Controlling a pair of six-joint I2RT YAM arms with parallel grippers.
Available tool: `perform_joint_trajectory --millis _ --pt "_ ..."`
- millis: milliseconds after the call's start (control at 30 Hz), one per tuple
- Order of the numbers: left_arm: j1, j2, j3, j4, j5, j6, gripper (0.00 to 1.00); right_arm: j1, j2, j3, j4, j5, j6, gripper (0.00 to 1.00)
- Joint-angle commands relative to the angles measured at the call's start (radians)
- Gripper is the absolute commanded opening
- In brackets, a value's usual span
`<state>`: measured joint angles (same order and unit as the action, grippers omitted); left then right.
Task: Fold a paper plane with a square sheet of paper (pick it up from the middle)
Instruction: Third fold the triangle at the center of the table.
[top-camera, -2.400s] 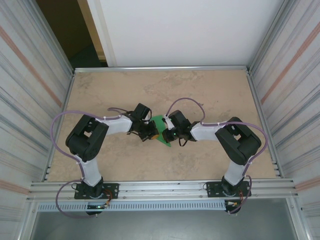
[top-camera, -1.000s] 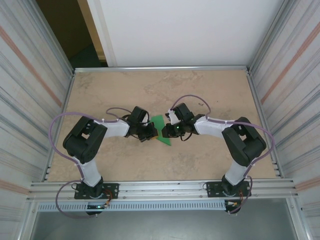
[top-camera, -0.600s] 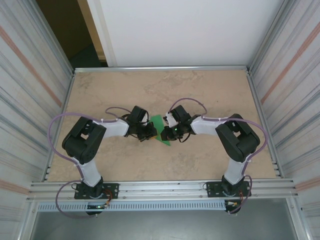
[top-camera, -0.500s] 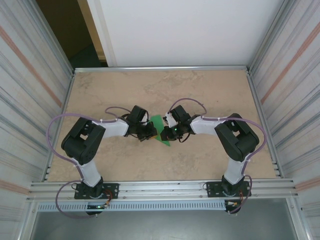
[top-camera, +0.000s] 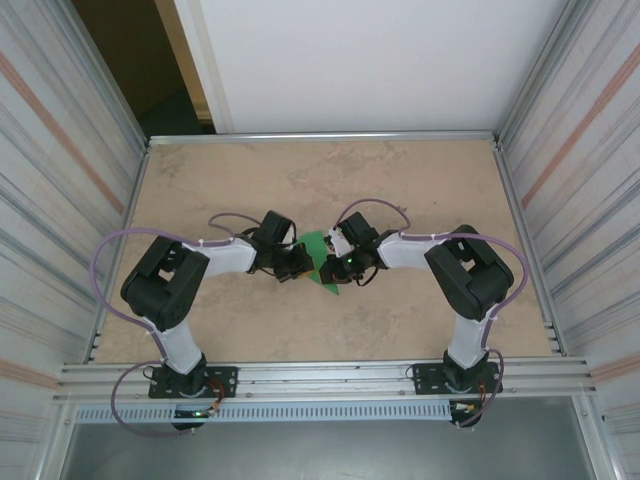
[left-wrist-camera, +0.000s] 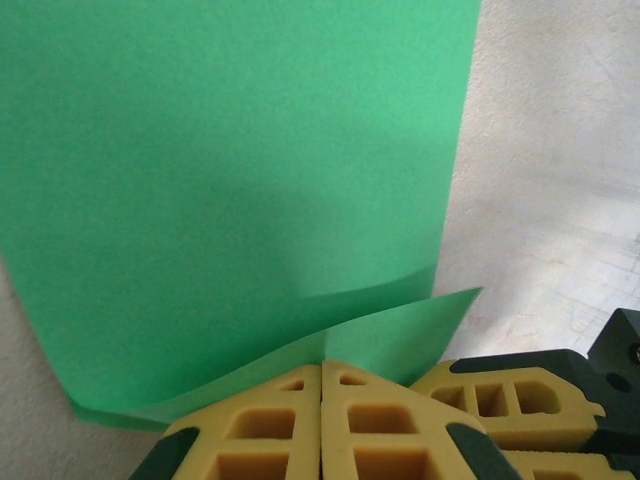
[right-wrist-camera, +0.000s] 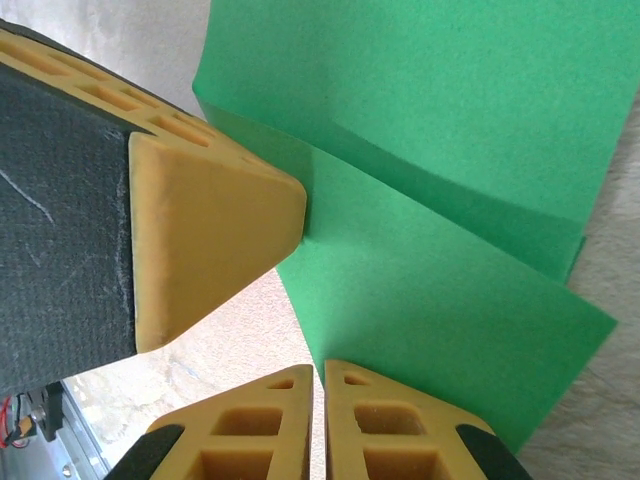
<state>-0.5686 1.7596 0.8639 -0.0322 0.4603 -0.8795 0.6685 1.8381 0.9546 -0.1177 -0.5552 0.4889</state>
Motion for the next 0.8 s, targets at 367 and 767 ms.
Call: perform_joint_trajectory --millis 367,767 --pt "0.006 -0.016 -0.035 -0.032 -0.044 -0.010 0.07 0.009 0.030 0.038 -0.043 0.004 -0.007 0.13" --pt "0.007 0.011 -0.053 -0.036 -0.069 -0.009 0.07 0.012 0.043 0.047 -0.096 0.016 -0.039 0.13"
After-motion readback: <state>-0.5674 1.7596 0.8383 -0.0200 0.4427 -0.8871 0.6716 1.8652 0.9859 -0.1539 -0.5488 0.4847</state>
